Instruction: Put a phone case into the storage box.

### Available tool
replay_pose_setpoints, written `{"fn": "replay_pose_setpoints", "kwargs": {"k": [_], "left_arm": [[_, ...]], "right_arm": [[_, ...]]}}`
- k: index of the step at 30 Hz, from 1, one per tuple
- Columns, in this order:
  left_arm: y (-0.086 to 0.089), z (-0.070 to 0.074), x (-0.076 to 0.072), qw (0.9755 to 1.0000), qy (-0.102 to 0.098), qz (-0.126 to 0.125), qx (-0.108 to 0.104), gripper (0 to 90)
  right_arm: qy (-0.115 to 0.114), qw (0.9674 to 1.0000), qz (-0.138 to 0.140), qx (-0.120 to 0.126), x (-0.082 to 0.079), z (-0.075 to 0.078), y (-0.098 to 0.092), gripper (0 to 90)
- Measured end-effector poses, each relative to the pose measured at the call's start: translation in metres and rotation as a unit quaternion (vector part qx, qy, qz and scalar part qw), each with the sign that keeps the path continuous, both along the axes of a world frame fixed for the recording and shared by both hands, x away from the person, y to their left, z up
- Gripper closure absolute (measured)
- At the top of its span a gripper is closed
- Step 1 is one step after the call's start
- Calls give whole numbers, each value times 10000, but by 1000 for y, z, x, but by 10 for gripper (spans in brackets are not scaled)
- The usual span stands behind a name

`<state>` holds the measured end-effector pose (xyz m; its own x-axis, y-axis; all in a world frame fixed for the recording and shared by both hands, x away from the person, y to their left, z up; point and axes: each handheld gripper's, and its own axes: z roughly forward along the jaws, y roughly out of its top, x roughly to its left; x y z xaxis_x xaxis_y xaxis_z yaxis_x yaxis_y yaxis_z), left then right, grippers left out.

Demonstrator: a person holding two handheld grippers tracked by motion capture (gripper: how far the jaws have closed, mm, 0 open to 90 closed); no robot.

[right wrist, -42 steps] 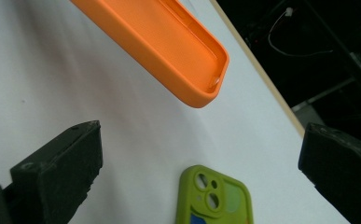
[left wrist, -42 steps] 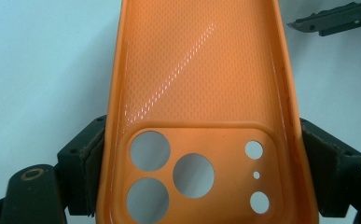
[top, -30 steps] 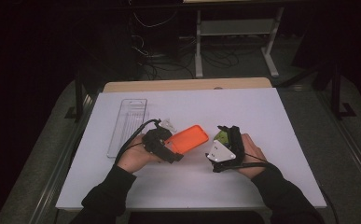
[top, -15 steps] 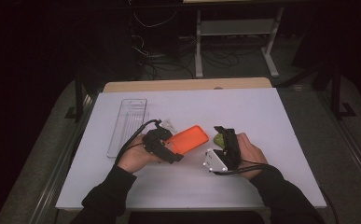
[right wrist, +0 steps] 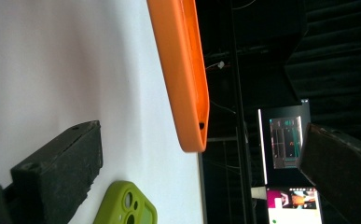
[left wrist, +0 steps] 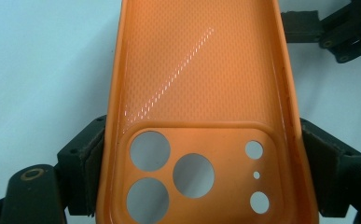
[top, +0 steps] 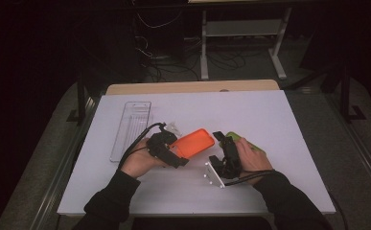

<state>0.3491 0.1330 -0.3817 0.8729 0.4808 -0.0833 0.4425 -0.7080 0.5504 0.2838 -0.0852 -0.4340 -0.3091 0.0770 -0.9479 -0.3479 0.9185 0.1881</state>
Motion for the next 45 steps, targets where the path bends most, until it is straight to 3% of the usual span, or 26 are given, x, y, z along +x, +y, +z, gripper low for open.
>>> {"fn": "replay_pose_setpoints", "kwargs": {"k": [6,7,9,11,13,14,17,21,28,33,45], "left_arm": [[-1,2,-1,10000,-22,21,-18,163],[-2,1,-2,9998,4,135,-154,163],[1,3,0,10000,-33,-1,6,163],[0,3,-1,9999,-32,91,-81,163],[1,3,0,10000,-35,66,-60,163],[2,4,1,10000,-37,10,22,163],[3,3,1,10000,-45,37,7,163],[4,3,2,10000,-50,9,31,163],[5,4,1,10000,-65,14,25,163],[4,4,0,9999,-76,61,-53,163],[5,5,0,10000,-93,-9,6,163]], "right_arm": [[-253,9996,122,-69,1,-1,8,42],[-276,9995,129,-78,1,-1,10,50],[-344,9992,156,-119,1,0,14,68],[-435,9989,152,28,1,-1,17,99],[-503,9986,171,-26,1,-1,20,132],[-510,9985,182,-53,2,-1,21,149],[-481,9986,167,-142,3,-1,25,254],[-400,9986,170,-295,5,-3,30,327],[-482,9979,245,-360,1,-8,33,512],[-564,9971,292,-413,0,-9,34,569],[-703,9962,364,-364,-1,-10,33,747]]}}
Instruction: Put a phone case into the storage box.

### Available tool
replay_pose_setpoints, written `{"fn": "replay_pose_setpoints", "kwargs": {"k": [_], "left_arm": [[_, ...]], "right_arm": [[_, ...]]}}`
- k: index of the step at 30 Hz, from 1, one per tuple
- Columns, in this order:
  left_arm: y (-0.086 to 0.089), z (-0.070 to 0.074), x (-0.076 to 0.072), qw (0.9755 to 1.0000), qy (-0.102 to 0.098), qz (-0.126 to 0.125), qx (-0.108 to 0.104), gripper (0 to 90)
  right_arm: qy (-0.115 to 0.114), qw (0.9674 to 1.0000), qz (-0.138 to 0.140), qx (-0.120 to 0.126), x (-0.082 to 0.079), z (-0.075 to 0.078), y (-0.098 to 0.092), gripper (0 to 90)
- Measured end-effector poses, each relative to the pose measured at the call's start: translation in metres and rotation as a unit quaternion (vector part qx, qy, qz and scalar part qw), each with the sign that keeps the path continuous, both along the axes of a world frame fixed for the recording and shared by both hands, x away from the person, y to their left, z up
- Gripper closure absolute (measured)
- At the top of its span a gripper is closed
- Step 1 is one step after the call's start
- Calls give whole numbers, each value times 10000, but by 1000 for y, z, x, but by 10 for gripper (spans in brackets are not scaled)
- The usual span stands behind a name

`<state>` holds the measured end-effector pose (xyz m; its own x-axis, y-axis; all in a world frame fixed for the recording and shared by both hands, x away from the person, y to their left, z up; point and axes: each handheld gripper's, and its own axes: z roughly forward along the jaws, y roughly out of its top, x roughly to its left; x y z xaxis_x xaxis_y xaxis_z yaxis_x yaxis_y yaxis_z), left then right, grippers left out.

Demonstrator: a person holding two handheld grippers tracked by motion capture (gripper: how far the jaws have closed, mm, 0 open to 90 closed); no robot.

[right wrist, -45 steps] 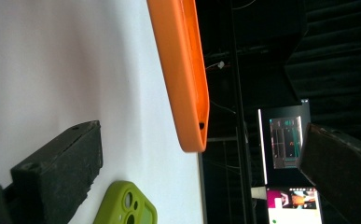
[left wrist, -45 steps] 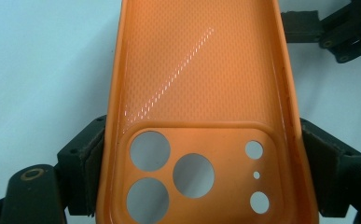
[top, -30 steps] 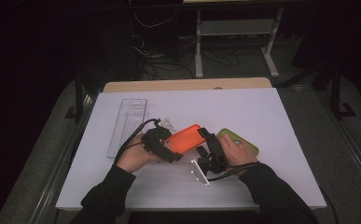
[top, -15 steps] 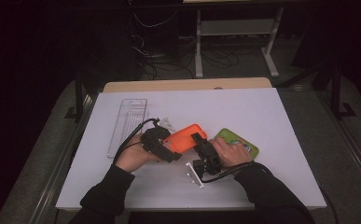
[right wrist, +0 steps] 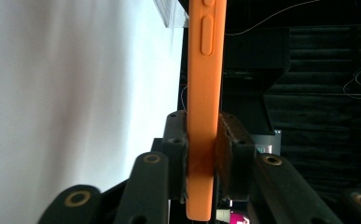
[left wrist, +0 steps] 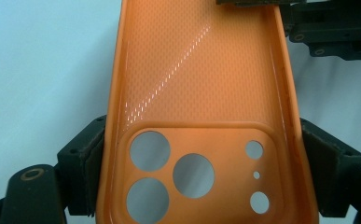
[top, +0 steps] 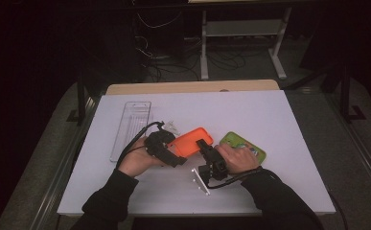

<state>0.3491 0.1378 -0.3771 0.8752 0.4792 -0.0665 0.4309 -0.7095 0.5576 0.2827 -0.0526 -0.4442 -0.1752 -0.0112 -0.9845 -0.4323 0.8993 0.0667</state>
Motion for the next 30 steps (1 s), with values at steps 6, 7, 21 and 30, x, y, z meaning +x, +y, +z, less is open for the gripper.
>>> {"fn": "replay_pose_setpoints", "kwargs": {"k": [6,7,21,30], "left_arm": [[0,-1,0,10000,8,38,-59,162],[0,-1,0,10000,-1,31,-52,161],[5,2,-3,9990,-294,-159,-308,0],[10,3,-4,9986,-349,-173,-369,0]], "right_arm": [[-23,10000,-13,-15,-1,-2,0,773],[-41,10000,2,-20,-1,-2,0,774],[29,9999,-84,48,0,-1,-3,781],[360,9989,-223,216,4,7,-13,781]]}}
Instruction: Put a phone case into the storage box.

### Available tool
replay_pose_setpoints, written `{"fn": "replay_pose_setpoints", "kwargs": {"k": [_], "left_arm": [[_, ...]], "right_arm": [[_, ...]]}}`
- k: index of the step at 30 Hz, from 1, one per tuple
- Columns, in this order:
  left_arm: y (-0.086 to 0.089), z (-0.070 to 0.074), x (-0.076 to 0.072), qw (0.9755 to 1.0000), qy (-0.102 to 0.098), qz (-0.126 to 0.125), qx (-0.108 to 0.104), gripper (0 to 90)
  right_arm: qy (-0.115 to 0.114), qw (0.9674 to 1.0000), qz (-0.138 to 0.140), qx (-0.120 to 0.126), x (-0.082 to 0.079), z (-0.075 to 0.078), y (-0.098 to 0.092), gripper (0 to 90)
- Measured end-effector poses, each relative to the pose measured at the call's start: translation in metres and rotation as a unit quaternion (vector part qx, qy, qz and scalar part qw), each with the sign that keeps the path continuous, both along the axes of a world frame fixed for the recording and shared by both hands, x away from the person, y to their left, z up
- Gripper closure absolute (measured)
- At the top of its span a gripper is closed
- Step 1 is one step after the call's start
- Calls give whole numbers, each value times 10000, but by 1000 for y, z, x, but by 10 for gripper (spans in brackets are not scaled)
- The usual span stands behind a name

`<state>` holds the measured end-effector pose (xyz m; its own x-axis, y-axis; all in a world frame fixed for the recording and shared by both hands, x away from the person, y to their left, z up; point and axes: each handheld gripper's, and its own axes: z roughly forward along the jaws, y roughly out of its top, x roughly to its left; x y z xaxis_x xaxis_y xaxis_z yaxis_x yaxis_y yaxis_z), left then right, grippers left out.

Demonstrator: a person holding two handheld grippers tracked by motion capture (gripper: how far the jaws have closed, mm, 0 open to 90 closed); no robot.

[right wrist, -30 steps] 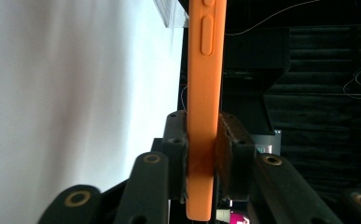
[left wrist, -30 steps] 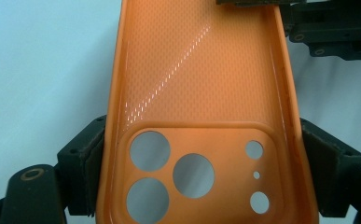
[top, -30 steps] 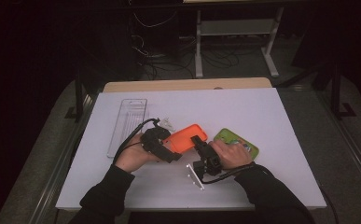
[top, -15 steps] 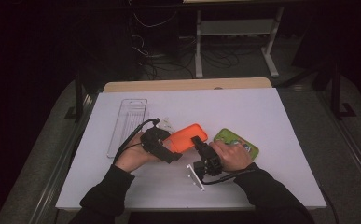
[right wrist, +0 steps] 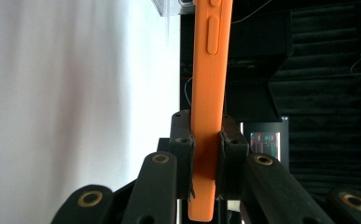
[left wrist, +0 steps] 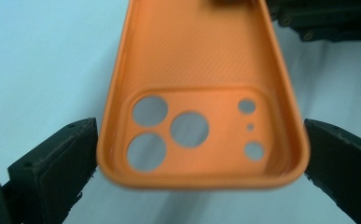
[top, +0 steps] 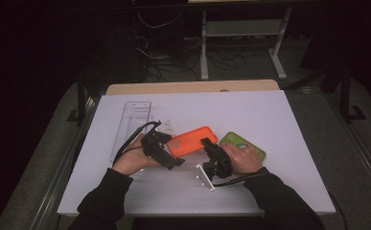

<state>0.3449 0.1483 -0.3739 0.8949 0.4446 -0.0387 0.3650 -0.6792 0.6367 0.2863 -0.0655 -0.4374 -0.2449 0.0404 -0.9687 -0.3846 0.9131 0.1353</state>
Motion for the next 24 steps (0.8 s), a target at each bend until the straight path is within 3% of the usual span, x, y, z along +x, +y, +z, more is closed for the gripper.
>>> {"fn": "replay_pose_setpoints", "kwargs": {"k": [8,10,12,14,16,18,20,21,24], "left_arm": [[9,3,3,9997,-178,168,-50,0],[11,3,4,9997,-166,191,-20,0],[12,3,4,9996,-122,245,-47,0],[12,3,4,9995,-102,284,-97,0],[13,1,5,9990,-90,345,-260,0],[13,1,6,9992,-113,300,-237,0],[13,1,6,9991,-93,332,-244,0],[15,2,7,9996,-111,239,-124,0],[13,2,5,9994,-61,290,-173,0]], "right_arm": [[444,9979,-167,448,3,10,-12,780],[676,9950,-242,698,5,12,-15,780],[993,9898,-380,946,6,13,-18,780],[1062,9884,-365,1020,9,17,-21,780],[1334,9821,-416,1264,10,19,-22,780],[1565,9744,-452,1548,12,21,-23,780],[1695,9698,-476,1690,14,23,-25,780],[1922,9604,-586,1932,13,23,-25,780],[2222,9485,-612,2174,18,27,-29,780]]}}
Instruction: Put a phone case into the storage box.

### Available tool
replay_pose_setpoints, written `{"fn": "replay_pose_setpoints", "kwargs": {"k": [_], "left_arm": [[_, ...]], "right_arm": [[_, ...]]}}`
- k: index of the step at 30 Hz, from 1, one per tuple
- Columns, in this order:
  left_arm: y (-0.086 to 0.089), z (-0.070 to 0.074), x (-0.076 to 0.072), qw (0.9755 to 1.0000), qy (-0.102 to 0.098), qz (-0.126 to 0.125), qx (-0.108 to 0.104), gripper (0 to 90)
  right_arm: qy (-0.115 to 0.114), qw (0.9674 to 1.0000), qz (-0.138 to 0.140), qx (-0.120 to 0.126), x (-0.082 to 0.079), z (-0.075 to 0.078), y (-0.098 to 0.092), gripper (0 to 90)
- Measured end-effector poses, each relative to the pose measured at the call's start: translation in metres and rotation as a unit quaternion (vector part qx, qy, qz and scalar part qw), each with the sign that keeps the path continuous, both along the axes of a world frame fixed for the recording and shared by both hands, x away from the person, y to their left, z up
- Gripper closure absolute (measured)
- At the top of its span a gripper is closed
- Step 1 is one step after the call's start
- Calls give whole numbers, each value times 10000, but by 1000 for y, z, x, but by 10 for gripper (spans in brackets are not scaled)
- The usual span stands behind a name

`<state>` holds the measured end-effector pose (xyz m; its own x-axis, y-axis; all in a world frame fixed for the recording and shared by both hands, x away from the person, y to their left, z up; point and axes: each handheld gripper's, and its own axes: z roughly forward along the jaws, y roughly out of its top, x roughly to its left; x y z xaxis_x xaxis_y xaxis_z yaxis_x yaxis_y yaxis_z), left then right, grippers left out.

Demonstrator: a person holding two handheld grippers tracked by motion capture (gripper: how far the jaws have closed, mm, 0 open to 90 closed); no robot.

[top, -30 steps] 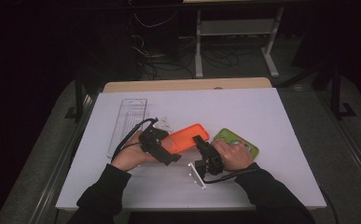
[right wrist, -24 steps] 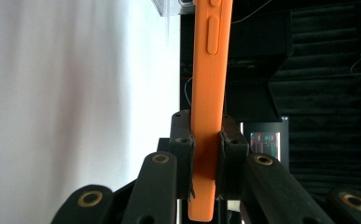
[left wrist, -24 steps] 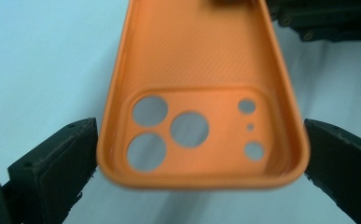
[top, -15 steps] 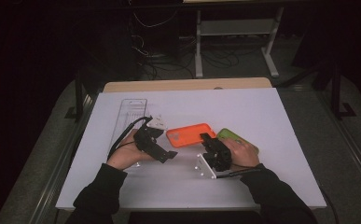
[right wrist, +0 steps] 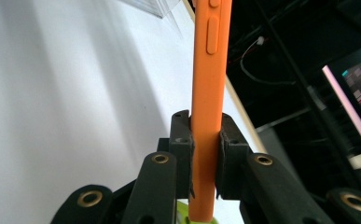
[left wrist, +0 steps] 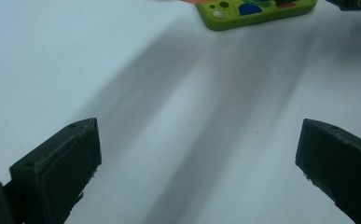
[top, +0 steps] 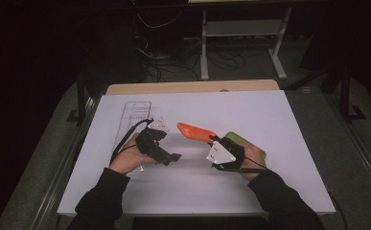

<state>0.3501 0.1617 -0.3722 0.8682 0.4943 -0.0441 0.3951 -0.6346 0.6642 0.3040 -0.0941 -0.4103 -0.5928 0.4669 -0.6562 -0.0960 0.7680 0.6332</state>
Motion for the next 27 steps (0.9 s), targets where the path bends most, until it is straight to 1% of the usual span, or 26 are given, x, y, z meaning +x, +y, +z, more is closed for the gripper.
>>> {"fn": "replay_pose_setpoints", "kwargs": {"k": [2,4,5,6,7,8,9,10,12,13,15,16,17,18,19,20,21,22,24,25,26,27], "left_arm": [[0,0,0,10000,9,14,-21,0],[0,0,0,10000,3,30,-33,0],[-1,0,0,9999,39,65,-73,0],[0,0,0,9999,54,54,-70,0],[-1,0,0,9999,61,63,-86,0],[-1,-1,0,9999,78,80,-98,0],[-2,-1,-1,9998,100,109,-134,0],[-1,-1,0,10000,30,21,-21,0],[-2,-1,0,10000,53,45,-62,0],[-2,-1,0,9999,57,64,-65,0],[-2,-1,0,9999,64,100,-94,0],[-2,0,0,9999,52,116,-80,1],[-2,-1,0,9999,41,126,-85,2],[-2,0,0,9999,28,119,-60,3],[-2,-1,-1,9998,55,170,-91,3],[-2,-1,0,9997,53,181,-132,2],[-2,-1,0,9997,49,183,-130,2],[-2,-1,0,9997,26,199,-121,2],[-2,-1,0,9996,11,229,-172,2],[-1,-1,1,9997,-7,215,-127,3],[-1,-1,1,9996,-29,239,-156,2],[-1,-1,0,9993,5,298,-215,2]], "right_arm": [[289,9992,-52,275,3,3,-3,781],[611,9967,-82,528,7,5,-5,781],[753,9946,-129,698,8,5,-6,780],[923,9917,-137,881,9,7,-7,780],[1065,9891,-143,1010,12,8,-9,780],[1139,9873,-151,1101,13,8,-10,781],[1278,9837,-173,1253,14,9,-11,780],[1407,9800,-208,1389,15,9,-12,781],[1572,9757,-209,1515,18,10,-15,780],[1725,9705,-264,1664,18,11,-16,780],[1940,9623,-274,1888,20,12,-18,780],[2020,9593,-265,1957,21,12,-19,780],[2079,9570,-255,2006,23,12,-20,781],[2185,9521,-274,2120,24,12,-21,781],[2241,9497,-278,2168,24,12,-21,781],[2309,9464,-280,2240,25,12,-22,781],[2362,9434,-288,2312,25,12,-22,781],[2449,9378,-278,2446,25,12,-22,781],[2551,9322,-263,2554,25,12,-23,781],[2586,9299,-241,2604,26,12,-23,781],[2642,9259,-236,2691,26,12,-24,781],[2697,9231,-221,2734,27,12,-25,782]]}}
